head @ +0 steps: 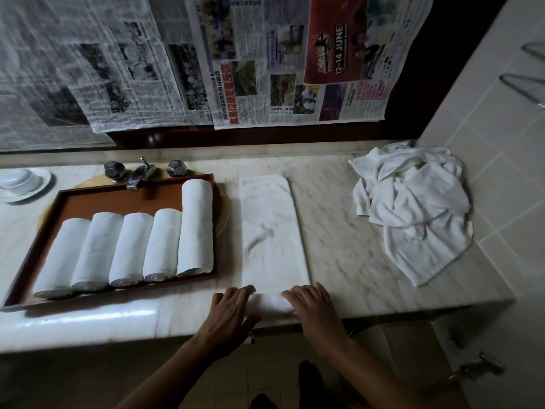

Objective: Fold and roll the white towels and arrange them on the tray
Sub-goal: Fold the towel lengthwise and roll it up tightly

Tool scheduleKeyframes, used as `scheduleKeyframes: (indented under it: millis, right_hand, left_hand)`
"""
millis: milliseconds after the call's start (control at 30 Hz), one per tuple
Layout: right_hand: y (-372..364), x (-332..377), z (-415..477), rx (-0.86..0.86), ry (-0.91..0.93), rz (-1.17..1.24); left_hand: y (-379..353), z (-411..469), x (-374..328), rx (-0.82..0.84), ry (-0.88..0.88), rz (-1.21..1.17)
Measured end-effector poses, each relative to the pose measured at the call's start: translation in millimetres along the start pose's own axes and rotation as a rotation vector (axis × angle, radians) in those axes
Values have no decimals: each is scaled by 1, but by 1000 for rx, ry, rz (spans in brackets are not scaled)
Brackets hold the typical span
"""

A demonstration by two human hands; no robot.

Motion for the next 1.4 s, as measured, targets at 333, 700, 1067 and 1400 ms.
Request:
scheduleKeyframes:
  millis: [333, 700, 1067, 1400]
  right_hand:
    - [-3, -3, -12, 55, -10, 87]
    - [-8, 30, -23, 63, -68, -62]
    - [-16, 23, -8, 120, -42, -135]
    - [-10, 1, 33, 235, -38, -52]
  left_hand:
    - [-4, -13, -5, 76, 24, -58]
    - [9, 12, 9, 165, 298, -400]
    - [13, -6, -48, -172, 14, 84]
    - [-19, 27, -32, 61, 39, 216]
Point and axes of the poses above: each hand's wrist, its own z-axis towards the middle knuckle, its own y-axis out of the back of the hand, x = y × z, the point moved 9 cm from there along z, towards the middle knuckle, and after that the axes turned 1 degree about -y, right-handed, at the moved point
